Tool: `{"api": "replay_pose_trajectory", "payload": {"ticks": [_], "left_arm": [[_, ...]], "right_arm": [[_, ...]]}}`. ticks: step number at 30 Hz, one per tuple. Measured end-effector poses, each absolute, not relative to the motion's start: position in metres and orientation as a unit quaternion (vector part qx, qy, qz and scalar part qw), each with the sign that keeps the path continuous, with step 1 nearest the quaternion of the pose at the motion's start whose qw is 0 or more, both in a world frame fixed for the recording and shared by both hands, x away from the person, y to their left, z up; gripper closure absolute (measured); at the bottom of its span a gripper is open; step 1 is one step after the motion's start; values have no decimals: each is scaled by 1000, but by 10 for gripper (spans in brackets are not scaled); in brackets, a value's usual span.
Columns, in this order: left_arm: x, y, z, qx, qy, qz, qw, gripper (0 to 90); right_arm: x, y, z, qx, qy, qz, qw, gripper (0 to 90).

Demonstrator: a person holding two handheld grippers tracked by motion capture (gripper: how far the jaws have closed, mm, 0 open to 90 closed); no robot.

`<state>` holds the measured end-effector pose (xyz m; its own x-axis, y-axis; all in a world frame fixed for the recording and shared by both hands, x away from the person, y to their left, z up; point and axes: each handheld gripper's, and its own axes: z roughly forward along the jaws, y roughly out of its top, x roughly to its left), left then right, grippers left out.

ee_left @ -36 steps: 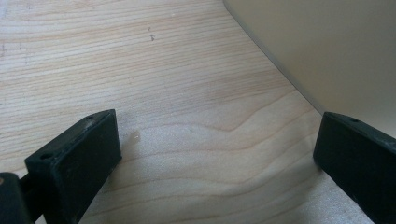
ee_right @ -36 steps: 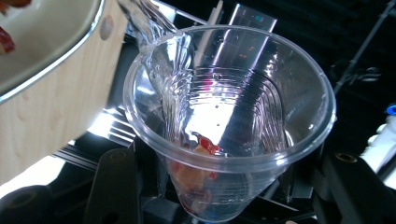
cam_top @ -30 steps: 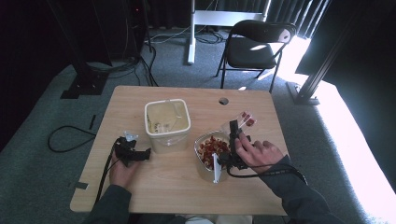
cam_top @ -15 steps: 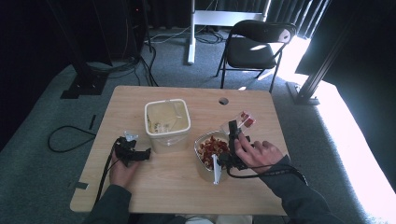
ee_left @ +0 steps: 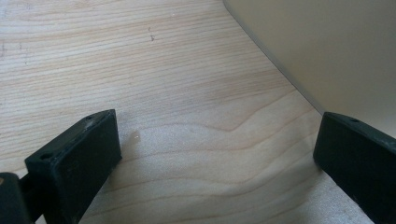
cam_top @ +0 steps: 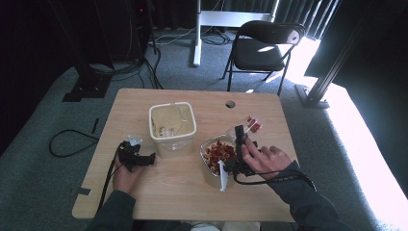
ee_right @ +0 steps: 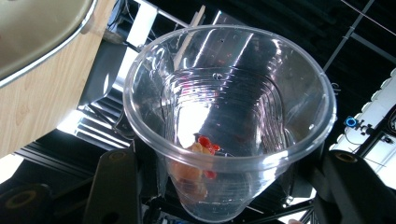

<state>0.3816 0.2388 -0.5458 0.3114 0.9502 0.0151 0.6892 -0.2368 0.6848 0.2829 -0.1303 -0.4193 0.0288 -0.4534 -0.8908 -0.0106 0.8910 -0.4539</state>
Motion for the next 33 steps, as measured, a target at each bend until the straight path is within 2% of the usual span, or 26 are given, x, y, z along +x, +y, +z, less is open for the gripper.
{"api": "replay_pose_trajectory", "payload": {"ticks": [13,19,20,21,22,25,30,31,33], "left_arm": [[382,239,-546,754,543,222,294,12],[382,239,-546,755,543,222,294,12],[382,239,-546,755,543,222,294,12],[382,239,-546,755,543,222,294,12],[382,239,-546,755,543,222,294,12],[382,239,-546,755,543,222,294,12],[382,239,-546,755,543,222,294,12],[382,239,-546,755,543,222,294,12],[382,239,-546,755,543,221,294,12]], "right_arm": [[283,-131,-418,-142,713,-109,678,447],[291,-144,-395,-10,786,49,616,442],[298,-150,-388,42,803,103,586,442],[298,-150,-388,42,803,103,586,442],[306,-156,-384,88,811,147,559,443],[313,-161,-381,129,814,187,534,442],[329,-174,-371,200,817,280,464,440],[334,-179,-366,225,815,319,429,440],[337,-181,-363,236,812,337,414,440]]}}
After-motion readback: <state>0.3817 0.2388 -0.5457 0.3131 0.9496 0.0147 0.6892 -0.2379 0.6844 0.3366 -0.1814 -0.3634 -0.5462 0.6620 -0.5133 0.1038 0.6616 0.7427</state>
